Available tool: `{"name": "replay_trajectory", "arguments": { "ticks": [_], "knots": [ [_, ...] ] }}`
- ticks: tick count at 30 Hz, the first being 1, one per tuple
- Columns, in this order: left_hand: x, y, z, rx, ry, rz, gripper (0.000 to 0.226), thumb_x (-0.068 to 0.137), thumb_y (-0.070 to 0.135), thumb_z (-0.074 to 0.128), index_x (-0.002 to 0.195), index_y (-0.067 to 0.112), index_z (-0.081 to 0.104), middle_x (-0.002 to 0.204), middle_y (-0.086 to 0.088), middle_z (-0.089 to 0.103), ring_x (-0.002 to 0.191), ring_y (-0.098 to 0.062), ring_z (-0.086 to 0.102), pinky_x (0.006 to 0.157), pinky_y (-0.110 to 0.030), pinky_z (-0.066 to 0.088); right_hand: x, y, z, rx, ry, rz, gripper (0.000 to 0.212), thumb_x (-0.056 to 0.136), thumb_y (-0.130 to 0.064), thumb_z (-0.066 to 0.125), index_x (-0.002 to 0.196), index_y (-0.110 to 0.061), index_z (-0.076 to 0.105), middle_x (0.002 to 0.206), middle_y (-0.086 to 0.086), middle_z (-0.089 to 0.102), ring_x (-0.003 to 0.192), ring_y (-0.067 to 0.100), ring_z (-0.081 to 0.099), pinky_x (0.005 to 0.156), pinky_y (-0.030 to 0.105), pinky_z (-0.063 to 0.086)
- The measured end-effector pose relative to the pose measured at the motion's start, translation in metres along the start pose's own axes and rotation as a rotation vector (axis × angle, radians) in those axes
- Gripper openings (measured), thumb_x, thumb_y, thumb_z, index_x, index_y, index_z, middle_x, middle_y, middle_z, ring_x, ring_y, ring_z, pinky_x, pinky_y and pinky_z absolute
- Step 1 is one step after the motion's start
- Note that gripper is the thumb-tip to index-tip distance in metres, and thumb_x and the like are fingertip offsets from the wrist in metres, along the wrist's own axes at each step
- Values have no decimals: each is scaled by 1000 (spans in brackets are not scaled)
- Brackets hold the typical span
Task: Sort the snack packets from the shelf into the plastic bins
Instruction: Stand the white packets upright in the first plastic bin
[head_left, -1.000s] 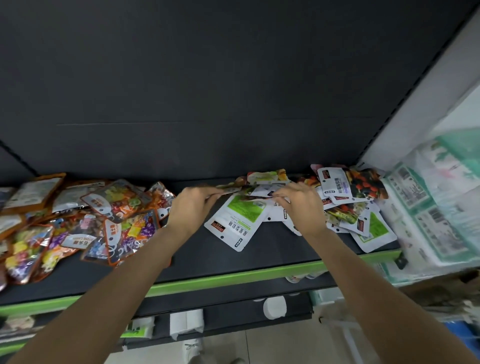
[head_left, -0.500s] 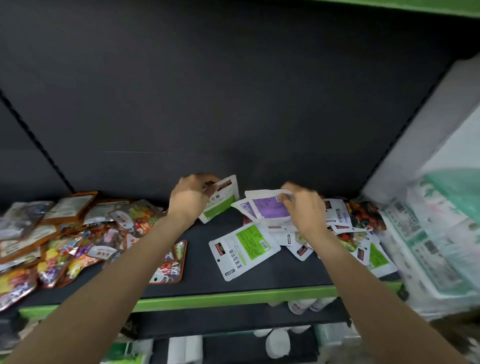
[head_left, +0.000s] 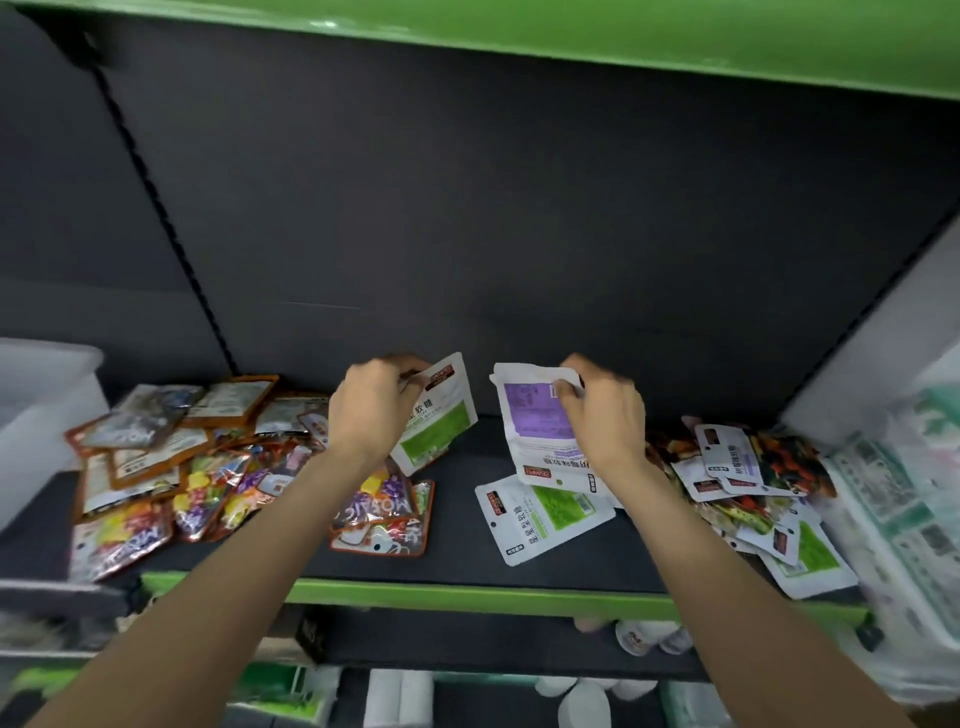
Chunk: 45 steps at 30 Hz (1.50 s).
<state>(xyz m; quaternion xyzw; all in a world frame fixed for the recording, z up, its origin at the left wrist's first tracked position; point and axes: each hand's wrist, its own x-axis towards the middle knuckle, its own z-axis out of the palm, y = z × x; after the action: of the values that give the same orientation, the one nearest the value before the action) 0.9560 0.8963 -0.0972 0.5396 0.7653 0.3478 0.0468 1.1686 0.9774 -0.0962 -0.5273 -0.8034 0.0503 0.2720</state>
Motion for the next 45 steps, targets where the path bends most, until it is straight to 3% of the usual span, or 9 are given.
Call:
{"name": "replay_trajectory", "arguments": {
  "ticks": [3,7,11,17,22,27,33,38,45],
  "knots": [
    [-3,-22,-30,-19,50,-18,21,93,19,56,108,23,71,92,2,72,72,-17,62,61,-28,48,5,-39,10,11,-8,-71,16,96,-22,52,105,-11,60,86,12,67,81,29,63,65,29,44],
    [-9,-62,-74,-43,130,-40,19,93,20,58,106,18,71,94,-1,72,83,-19,66,65,-34,54,8,-97,21,60,2,-140,14,95,-20,53,102,-10,60,85,13,67,80,31,62,64,28,43],
    [-20,-118,-129,-25,189,-83,18,93,17,57,103,19,71,81,-1,70,70,-21,63,57,-33,52,5,-173,41,86,-11,-229,14,95,-20,53,104,-11,60,90,7,68,79,23,65,63,30,53],
    [-36,-211,-225,29,244,-153,18,94,21,54,100,27,71,88,2,70,82,-21,61,63,-32,48,-10,-302,80,175,11,-244,7,93,-14,53,90,-14,59,71,5,64,65,24,61,57,36,50],
    [-46,-281,-294,50,271,-186,20,94,22,52,100,30,70,88,3,71,79,-23,62,63,-36,51,-23,-402,107,207,3,-286,9,93,-13,52,96,-13,60,79,8,65,71,25,59,58,35,49],
    [-57,-351,-349,88,325,-279,20,94,23,52,102,30,69,86,2,70,82,-28,62,60,-31,43,-27,-495,142,245,-27,-375,8,93,-13,51,95,-14,59,79,7,63,71,25,58,60,35,48],
    [-52,-426,-403,190,347,-310,25,96,20,51,115,23,66,106,2,70,99,-24,63,66,-29,43,-20,-604,199,291,-84,-468,8,93,-14,49,94,-14,57,83,6,64,74,26,58,63,36,48],
    [-26,-496,-453,219,405,-336,23,94,18,53,110,23,69,98,-4,72,94,-28,63,71,-35,50,0,-689,250,333,-143,-468,10,92,-13,47,90,-14,57,79,11,64,71,30,51,60,35,40],
    [10,-589,-517,203,422,-393,23,95,16,51,108,22,69,86,-2,70,85,-27,62,61,-29,41,30,-788,298,373,-213,-488,8,92,-16,50,89,-12,57,82,13,64,68,31,44,57,32,32]
  ]
}}
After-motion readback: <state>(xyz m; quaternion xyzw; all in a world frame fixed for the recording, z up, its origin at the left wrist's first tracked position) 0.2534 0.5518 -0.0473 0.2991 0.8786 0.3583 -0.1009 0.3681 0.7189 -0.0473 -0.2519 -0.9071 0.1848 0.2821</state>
